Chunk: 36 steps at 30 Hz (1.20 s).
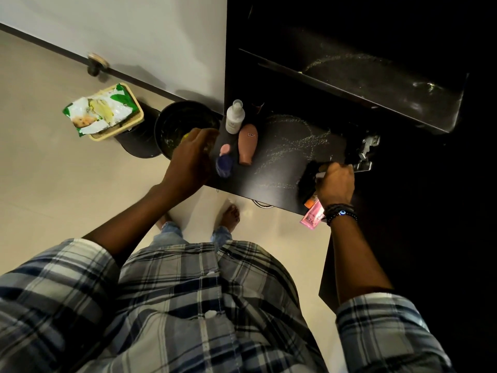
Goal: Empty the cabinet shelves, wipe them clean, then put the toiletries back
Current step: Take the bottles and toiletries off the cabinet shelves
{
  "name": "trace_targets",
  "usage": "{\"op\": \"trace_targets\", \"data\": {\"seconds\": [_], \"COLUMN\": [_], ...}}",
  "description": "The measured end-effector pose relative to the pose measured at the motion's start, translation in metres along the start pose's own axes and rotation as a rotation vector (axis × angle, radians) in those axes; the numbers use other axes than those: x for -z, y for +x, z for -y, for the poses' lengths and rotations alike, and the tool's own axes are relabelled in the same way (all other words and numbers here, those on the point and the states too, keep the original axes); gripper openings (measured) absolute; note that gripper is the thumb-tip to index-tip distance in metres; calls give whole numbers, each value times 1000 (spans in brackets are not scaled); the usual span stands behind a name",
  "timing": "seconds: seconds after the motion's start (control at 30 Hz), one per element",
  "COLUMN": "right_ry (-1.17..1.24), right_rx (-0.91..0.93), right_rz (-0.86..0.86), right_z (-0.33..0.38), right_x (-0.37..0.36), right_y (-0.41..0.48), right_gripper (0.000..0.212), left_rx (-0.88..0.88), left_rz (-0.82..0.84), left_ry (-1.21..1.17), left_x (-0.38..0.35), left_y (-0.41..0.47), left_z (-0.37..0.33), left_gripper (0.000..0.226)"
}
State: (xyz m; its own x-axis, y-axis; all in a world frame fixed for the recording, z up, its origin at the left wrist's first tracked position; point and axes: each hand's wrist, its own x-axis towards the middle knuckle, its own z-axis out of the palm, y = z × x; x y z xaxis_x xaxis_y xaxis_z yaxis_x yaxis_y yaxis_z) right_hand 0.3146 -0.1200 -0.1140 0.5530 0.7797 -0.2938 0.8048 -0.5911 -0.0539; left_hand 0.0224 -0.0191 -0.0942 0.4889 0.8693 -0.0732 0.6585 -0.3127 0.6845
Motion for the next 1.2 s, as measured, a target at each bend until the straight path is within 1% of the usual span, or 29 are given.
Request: {"op": "trace_targets", "data": {"seconds": [0.07, 0.13, 0.2, 0.27, 0.3, 0.4, 0.43, 0.53, 0.6, 0.67, 0.7, 0.77, 0.8, 0.83, 0.9, 0.97, 1.1, 1.2], "right_ry": [49, 255, 488, 649, 726, 876, 914, 1031, 1059, 970, 844, 503, 372, 298, 232, 196, 162, 200], "right_rx": [34, 60, 54, 61, 71, 89, 99, 157, 209, 153, 99, 55, 48, 43, 50, 31, -4, -20], "right_rz": [-35, -73, -68, -8, 37, 133, 158, 245, 311, 350, 326, 252, 244, 247, 229, 175, 92, 93], "right_z": [-1, 5, 17, 31, 37, 46, 47, 46, 38, 24, 15, -4, -12, -16, -20, -20, -17, -13], "right_x": [-1, 5, 16, 23, 27, 42, 50, 69, 73, 69, 67, 56, 50, 42, 30, 22, 9, 8], "right_y": [2, 0, -4, -6, -7, -10, -13, -20, -21, -16, -13, -7, -5, -5, -5, -6, -4, -1], "right_gripper": [16, 15, 15, 8, 8, 18, 20, 25, 27, 32, 35, 43, 48, 51, 51, 44, 34, 29], "left_rx": [-45, -99, -170, -242, -261, -260, -249, -238, -197, -131, -107, -72, -60, -48, 4, 78, 192, 258], "left_rz": [-41, -41, -4, 45, 86, 195, 212, 222, 202, 173, 164, 167, 179, 197, 245, 276, 238, 220], "left_ry": [56, 103, 125, 141, 147, 165, 152, 102, 89, 69, 59, 56, 53, 43, 1, -39, -72, -81], "left_x": [2, 3, 0, -8, -12, -29, -33, -43, -47, -49, -49, -50, -53, -57, -67, -75, -85, -91], "left_y": [4, 9, 16, 23, 26, 35, 37, 39, 36, 31, 28, 21, 17, 14, 8, 3, -7, -12], "left_z": [-10, -22, -39, -59, -68, -84, -87, -93, -95, -96, -97, -97, -96, -94, -89, -85, -75, -67], "left_gripper": [44, 45, 47, 47, 49, 54, 51, 31, 28, 32, 33, 34, 33, 31, 24, 22, 19, 18]}}
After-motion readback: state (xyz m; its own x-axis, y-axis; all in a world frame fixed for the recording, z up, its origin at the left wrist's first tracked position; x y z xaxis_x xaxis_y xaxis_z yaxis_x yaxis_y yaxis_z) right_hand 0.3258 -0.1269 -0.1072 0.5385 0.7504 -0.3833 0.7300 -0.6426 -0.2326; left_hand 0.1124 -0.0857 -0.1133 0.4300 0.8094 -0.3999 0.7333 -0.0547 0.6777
